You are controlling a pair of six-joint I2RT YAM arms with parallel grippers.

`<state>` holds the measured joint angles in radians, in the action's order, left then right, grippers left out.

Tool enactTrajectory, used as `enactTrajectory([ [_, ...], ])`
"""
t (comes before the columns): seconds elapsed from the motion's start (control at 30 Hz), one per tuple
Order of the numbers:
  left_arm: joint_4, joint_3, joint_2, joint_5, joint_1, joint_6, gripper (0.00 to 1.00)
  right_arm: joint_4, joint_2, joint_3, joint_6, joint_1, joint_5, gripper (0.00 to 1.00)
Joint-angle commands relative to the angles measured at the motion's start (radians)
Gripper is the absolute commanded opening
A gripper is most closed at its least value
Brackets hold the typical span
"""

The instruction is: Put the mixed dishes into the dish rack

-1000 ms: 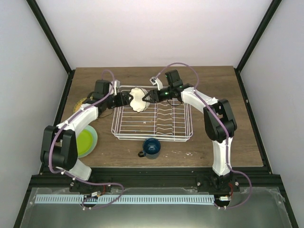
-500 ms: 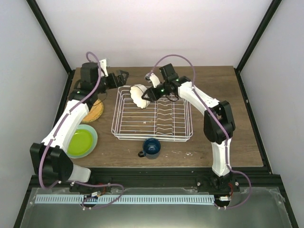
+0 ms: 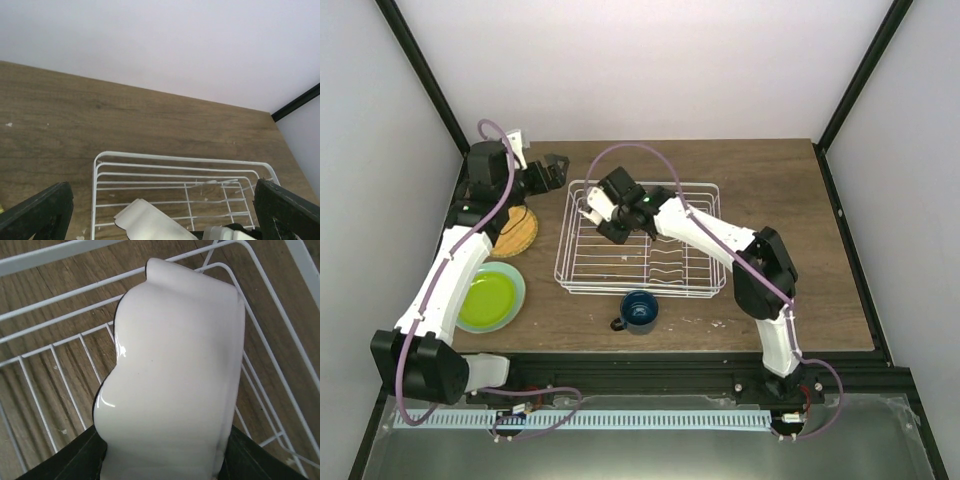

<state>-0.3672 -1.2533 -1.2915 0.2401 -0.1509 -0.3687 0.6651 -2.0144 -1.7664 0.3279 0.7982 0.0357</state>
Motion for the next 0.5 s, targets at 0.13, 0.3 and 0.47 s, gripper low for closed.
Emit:
enactTrajectory([
  [0.13,-0.006,0.064,0.071,0.011,0.009,0.008,1.0,-0.087,0.068,-0.03,0.108,0.092,-0.387,0.15],
  [0.3,0.005,0.108,0.109,0.015,0.018,0.007,1.0,-0.097,0.032,-0.03,0.144,0.117,-0.567,0.16],
  [0.47,0.006,0.132,0.127,0.022,0.021,0.006,1.0,-0.108,-0.01,-0.015,0.178,0.119,-0.632,0.16],
])
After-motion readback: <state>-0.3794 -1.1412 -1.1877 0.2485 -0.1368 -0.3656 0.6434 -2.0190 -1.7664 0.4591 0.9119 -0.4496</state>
